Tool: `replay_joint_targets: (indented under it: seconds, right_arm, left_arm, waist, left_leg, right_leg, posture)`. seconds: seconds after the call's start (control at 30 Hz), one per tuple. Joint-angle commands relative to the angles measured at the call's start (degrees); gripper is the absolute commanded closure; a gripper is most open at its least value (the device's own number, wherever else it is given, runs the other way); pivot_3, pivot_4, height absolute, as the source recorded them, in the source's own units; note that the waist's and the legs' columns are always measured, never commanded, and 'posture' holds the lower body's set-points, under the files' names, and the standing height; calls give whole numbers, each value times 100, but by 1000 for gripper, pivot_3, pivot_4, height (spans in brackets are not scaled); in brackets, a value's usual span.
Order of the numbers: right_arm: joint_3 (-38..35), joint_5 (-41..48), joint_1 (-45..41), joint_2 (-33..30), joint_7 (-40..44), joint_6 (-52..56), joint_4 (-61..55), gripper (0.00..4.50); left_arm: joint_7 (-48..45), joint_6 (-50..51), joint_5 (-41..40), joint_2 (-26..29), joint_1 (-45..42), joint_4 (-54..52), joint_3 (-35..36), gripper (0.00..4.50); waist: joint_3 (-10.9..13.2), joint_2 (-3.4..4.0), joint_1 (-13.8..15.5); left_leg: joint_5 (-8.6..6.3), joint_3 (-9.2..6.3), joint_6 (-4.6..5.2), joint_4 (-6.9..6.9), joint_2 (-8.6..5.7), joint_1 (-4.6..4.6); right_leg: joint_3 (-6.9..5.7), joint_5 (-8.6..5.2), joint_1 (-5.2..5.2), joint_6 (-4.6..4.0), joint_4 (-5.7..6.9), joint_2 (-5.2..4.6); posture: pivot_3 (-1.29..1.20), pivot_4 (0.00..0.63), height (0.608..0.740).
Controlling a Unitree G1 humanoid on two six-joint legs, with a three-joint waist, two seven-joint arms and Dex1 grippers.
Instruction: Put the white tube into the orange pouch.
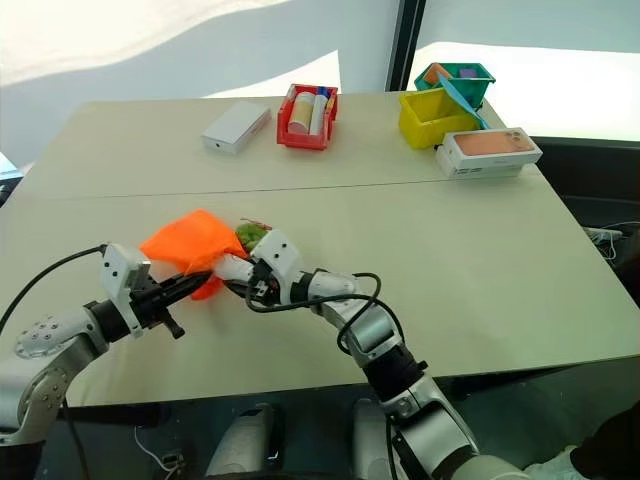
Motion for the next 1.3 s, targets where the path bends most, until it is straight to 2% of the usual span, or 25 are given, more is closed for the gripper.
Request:
replay_joint_targets:
  seconds: [0.03,0.23,0.3,0.37,0.47,0.5,0.63,0.8,0.9,1.07,1.3]
  right_arm:
    - [9,-252,-336,353,-343,-165,374,2654]
    - [-75,-579,-726,790,-820,-419,1182,2654]
    - [-79,-525,-739,832,-707,-453,1228,2654]
    - [-11,-468,-655,767,-518,-426,1040,1589]
    - [80,-426,-520,638,-277,-313,687,250]
    - [70,-411,-487,596,-234,-258,571,25]
    - [32,-43,-256,32,464,294,-424,25]
    - [-263,413,-59,-513,844,916,-1308,25]
    - [-397,437,115,-879,923,892,-1520,25]
    - [-247,-62,26,-1038,679,129,-1077,25]
    - [221,-1064,-515,-779,275,-1581,457,25]
  left_arm:
    - [-21,2,-9,50,117,-404,-79,4500]
    - [-4,84,-103,82,323,-652,-34,4500]
    - [-21,125,-156,116,401,-727,41,4500]
    - [13,116,-156,109,479,-715,162,4500]
    - [97,66,-164,46,538,-580,353,4500]
    - [107,45,-159,43,548,-519,399,4500]
    - [162,-51,-205,-28,559,-200,681,4500]
    - [144,-148,-205,-24,525,156,897,4500]
    - [-2,-292,-78,122,697,431,1099,4500]
    - [-151,-555,83,282,953,823,1409,4500]
    - [-286,-951,340,387,1088,1177,1558,4500]
  waist:
    - [0,0,0]
    - [0,1,-29]
    - [0,1,-36]
    - [0,0,-84]
    - [0,1,-123]
    - [0,1,-125]
    - [1,1,-109]
    - [0,-1,-122]
    - [-1,-2,-124]
    - [-1,-2,-134]
    - [-2,-3,-135]
  left_leg:
    - [0,-1,0,-2,0,0]
    - [0,1,0,-3,1,0]
    - [0,-3,0,-3,1,0]
    - [0,-5,0,-7,2,0]
    - [0,-6,0,-11,1,-1]
    - [0,-6,0,-15,1,-1]
    - [0,-5,0,-22,0,-2]
    - [1,-7,1,-23,2,5]
    - [0,-4,1,-24,2,4]
    - [0,4,0,-31,2,4]
    - [0,7,-1,-48,5,4]
  right_leg:
    - [0,0,0,0,0,0]
    - [2,0,-1,-1,0,-3]
    - [-1,0,1,-1,-2,-6]
    - [2,0,0,-1,-4,-11]
    - [2,0,-2,-1,-4,-11]
    - [3,0,-4,0,-4,-11]
    - [0,-1,-9,0,-4,-5]
    - [-2,-1,-8,-1,1,8]
    - [-2,-2,-8,-1,-1,6]
    - [2,-3,-16,-3,-4,0]
    - [5,-3,-27,-9,-7,-7]
  posture:
    - [0,150,740]
    - [0,150,740]
    - [0,150,740]
    - [0,150,740]
    - [0,150,740]
    - [0,150,740]
    - [0,150,740]
    - [0,150,740]
    - [0,150,740]
    - [0,150,740]
    - [0,150,740]
